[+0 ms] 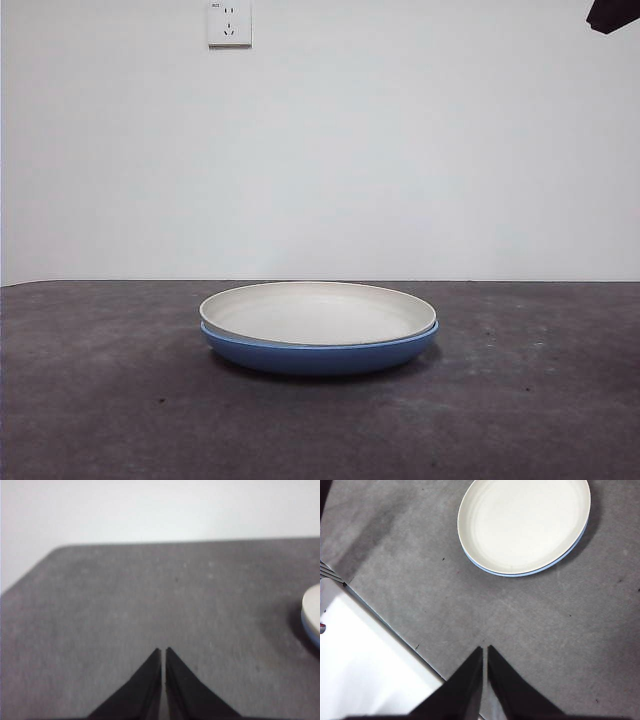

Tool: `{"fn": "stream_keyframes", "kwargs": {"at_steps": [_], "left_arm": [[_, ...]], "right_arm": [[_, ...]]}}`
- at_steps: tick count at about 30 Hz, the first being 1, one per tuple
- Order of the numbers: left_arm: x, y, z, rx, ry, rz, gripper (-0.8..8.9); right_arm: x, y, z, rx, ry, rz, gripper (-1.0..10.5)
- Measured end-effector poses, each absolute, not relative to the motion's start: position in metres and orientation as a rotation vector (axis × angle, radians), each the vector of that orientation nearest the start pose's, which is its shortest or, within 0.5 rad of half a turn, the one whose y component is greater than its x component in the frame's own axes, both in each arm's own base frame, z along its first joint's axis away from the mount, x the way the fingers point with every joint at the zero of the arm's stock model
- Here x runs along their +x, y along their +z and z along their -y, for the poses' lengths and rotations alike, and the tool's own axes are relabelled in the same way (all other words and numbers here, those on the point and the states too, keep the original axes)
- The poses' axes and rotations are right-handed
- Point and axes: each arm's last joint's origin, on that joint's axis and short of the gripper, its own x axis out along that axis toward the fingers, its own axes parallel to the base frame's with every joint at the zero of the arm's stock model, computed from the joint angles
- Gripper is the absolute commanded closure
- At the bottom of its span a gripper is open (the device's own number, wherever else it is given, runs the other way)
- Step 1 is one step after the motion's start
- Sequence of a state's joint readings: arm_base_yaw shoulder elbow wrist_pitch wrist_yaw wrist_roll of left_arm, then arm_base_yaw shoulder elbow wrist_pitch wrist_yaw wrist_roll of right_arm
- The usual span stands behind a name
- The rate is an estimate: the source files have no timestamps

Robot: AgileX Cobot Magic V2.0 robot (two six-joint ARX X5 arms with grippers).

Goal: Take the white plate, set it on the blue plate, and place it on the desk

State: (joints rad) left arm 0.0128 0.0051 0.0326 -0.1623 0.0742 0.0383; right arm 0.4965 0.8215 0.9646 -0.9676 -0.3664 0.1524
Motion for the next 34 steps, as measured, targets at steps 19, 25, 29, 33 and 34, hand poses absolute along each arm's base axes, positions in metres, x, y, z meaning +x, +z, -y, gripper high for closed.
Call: {"fn": "stream_keyframes", "kwargs": {"at_steps": [19,25,29,33,34], "left_arm": [[0.0948,0.1570,0.0009,-0.017,-0.060,-0.151,7.99],[0.0948,0.1570,0.0009,-0.017,-0.060,-0.151,7.99],[0.0948,0.1570,0.0009,-0.017,-0.060,-0.151,7.99],[0.0948,0.1570,0.0009,-0.017,-0.060,-0.151,7.99],[0.0948,0.1570,0.0009,-0.017,-0.060,-0.151,7.99]], "right_arm": [[0.1168,0.3215,-0.0751,0.079,0.745,-0.907,9.4],[0.1168,0.3215,-0.0751,0.079,0.745,-0.907,9.4],[0.1168,0.3215,-0.0751,0.079,0.745,-0.907,9.4],[0.1173,0.3221,-0.0752,0.062,0.752,-0.890,9.4],[0.1183,0.3232,-0.0738,0.050,0.740,-0.866,9.4]]}}
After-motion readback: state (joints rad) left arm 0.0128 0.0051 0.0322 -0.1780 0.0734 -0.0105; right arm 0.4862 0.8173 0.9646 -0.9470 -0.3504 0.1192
